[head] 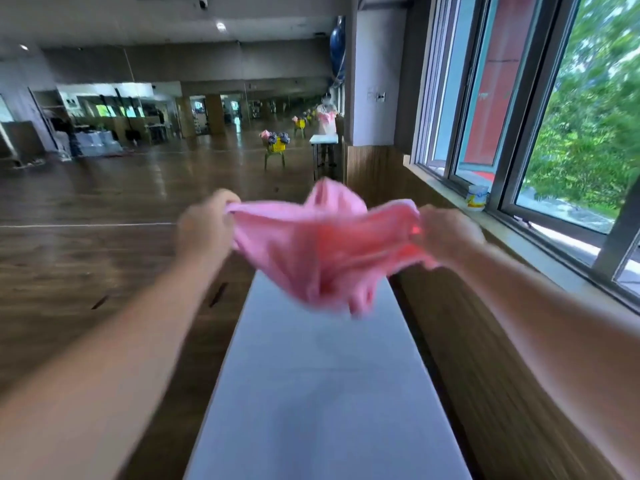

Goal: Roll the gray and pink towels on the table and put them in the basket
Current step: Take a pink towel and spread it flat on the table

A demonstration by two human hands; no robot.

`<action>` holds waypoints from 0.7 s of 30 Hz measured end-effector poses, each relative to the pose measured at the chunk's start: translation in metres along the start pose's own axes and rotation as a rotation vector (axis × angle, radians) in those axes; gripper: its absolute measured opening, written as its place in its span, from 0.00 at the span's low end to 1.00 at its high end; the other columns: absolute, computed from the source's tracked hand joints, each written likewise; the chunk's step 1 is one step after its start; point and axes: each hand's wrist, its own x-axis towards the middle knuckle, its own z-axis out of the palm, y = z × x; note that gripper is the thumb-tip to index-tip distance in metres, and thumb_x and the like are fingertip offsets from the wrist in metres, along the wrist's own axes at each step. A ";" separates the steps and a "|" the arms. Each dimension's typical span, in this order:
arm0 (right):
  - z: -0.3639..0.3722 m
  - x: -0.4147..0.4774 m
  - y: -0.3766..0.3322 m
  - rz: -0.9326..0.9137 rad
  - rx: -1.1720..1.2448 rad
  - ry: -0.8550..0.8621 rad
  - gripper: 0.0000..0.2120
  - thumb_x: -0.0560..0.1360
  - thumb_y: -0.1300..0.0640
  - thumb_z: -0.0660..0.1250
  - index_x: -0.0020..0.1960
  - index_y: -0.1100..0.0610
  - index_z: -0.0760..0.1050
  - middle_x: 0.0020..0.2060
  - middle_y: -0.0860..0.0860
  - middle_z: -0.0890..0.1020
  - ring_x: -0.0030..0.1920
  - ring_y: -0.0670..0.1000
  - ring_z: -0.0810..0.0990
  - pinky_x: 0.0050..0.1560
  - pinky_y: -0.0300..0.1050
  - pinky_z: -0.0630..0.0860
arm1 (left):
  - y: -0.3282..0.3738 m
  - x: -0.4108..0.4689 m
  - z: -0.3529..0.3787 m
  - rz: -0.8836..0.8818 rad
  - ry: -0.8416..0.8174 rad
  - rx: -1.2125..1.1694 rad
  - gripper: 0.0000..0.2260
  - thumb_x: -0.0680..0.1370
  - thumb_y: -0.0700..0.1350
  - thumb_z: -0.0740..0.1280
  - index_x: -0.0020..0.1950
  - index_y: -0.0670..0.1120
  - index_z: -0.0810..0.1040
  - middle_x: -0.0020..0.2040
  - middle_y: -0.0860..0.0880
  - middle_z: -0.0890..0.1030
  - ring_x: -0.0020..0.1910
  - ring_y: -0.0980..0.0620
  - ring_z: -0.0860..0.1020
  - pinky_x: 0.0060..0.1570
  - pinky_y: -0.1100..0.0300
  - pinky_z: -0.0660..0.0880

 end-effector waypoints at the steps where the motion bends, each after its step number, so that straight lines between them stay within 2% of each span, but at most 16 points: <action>1: -0.030 0.022 0.007 0.219 0.084 0.162 0.08 0.77 0.54 0.68 0.54 0.55 0.76 0.35 0.49 0.74 0.35 0.53 0.78 0.29 0.45 0.75 | -0.076 0.008 0.002 -0.061 0.127 0.050 0.14 0.78 0.39 0.62 0.59 0.54 0.79 0.47 0.42 0.83 0.44 0.38 0.80 0.39 0.51 0.73; 2: -0.047 0.020 0.032 0.343 0.001 0.217 0.05 0.78 0.54 0.66 0.52 0.54 0.76 0.37 0.50 0.76 0.37 0.53 0.78 0.30 0.44 0.73 | -0.094 0.019 -0.018 -0.185 0.146 -0.004 0.16 0.78 0.38 0.63 0.60 0.56 0.79 0.47 0.43 0.83 0.43 0.39 0.80 0.38 0.53 0.73; 3: -0.047 0.024 0.050 0.323 -0.006 0.274 0.04 0.80 0.54 0.64 0.50 0.53 0.77 0.38 0.51 0.77 0.36 0.53 0.77 0.30 0.43 0.71 | -0.118 0.024 -0.024 -0.220 0.122 0.026 0.17 0.79 0.38 0.64 0.61 0.57 0.79 0.48 0.45 0.83 0.43 0.41 0.80 0.37 0.54 0.72; 6: -0.037 0.019 0.059 0.385 0.042 0.347 0.05 0.79 0.55 0.64 0.46 0.51 0.78 0.34 0.51 0.78 0.31 0.52 0.73 0.28 0.36 0.60 | -0.127 0.021 -0.023 -0.031 0.084 0.145 0.12 0.79 0.44 0.68 0.60 0.57 0.80 0.45 0.50 0.82 0.40 0.44 0.80 0.33 0.58 0.70; 8: -0.024 0.014 0.078 0.402 0.026 0.394 0.05 0.77 0.57 0.65 0.44 0.50 0.79 0.34 0.51 0.79 0.34 0.54 0.77 0.30 0.39 0.64 | -0.154 0.013 -0.018 0.007 0.116 0.162 0.10 0.78 0.45 0.69 0.57 0.57 0.82 0.40 0.53 0.78 0.35 0.44 0.78 0.29 0.59 0.68; 10: -0.011 0.009 0.077 0.417 0.039 0.400 0.08 0.76 0.59 0.64 0.46 0.49 0.80 0.38 0.51 0.81 0.43 0.56 0.80 0.32 0.42 0.68 | -0.167 0.003 -0.008 -0.013 0.068 0.195 0.11 0.77 0.43 0.70 0.55 0.58 0.82 0.37 0.53 0.73 0.34 0.45 0.76 0.29 0.59 0.66; 12: 0.013 0.002 0.068 0.443 0.055 0.341 0.12 0.76 0.60 0.62 0.50 0.47 0.81 0.42 0.50 0.82 0.48 0.55 0.80 0.35 0.45 0.75 | -0.164 -0.015 0.009 -0.027 -0.024 0.208 0.12 0.77 0.43 0.68 0.53 0.60 0.80 0.38 0.53 0.70 0.35 0.46 0.75 0.30 0.58 0.64; 14: 0.038 -0.013 0.058 0.435 0.090 0.272 0.15 0.75 0.62 0.61 0.51 0.45 0.81 0.44 0.49 0.83 0.48 0.54 0.80 0.41 0.47 0.79 | -0.167 -0.041 0.033 -0.045 -0.123 0.212 0.10 0.77 0.45 0.66 0.52 0.62 0.78 0.38 0.53 0.69 0.36 0.48 0.74 0.31 0.57 0.64; 17: 0.078 -0.055 0.033 0.460 0.156 0.123 0.14 0.75 0.63 0.62 0.42 0.45 0.78 0.38 0.47 0.81 0.43 0.51 0.78 0.39 0.46 0.79 | -0.173 -0.100 0.075 -0.075 -0.252 0.227 0.09 0.77 0.48 0.65 0.54 0.61 0.77 0.40 0.54 0.70 0.38 0.51 0.74 0.33 0.57 0.66; 19: 0.111 -0.089 0.015 0.466 0.186 0.049 0.15 0.75 0.63 0.60 0.41 0.44 0.77 0.36 0.45 0.79 0.40 0.49 0.78 0.37 0.46 0.79 | -0.172 -0.146 0.103 -0.085 -0.319 0.199 0.10 0.77 0.50 0.64 0.56 0.61 0.78 0.42 0.53 0.72 0.41 0.50 0.77 0.35 0.56 0.68; 21: 0.144 -0.122 -0.001 0.449 0.176 -0.020 0.14 0.74 0.62 0.60 0.40 0.44 0.76 0.37 0.44 0.79 0.41 0.48 0.76 0.36 0.44 0.77 | -0.169 -0.189 0.125 -0.082 -0.397 0.169 0.09 0.77 0.49 0.64 0.55 0.59 0.78 0.42 0.54 0.73 0.45 0.50 0.79 0.37 0.55 0.73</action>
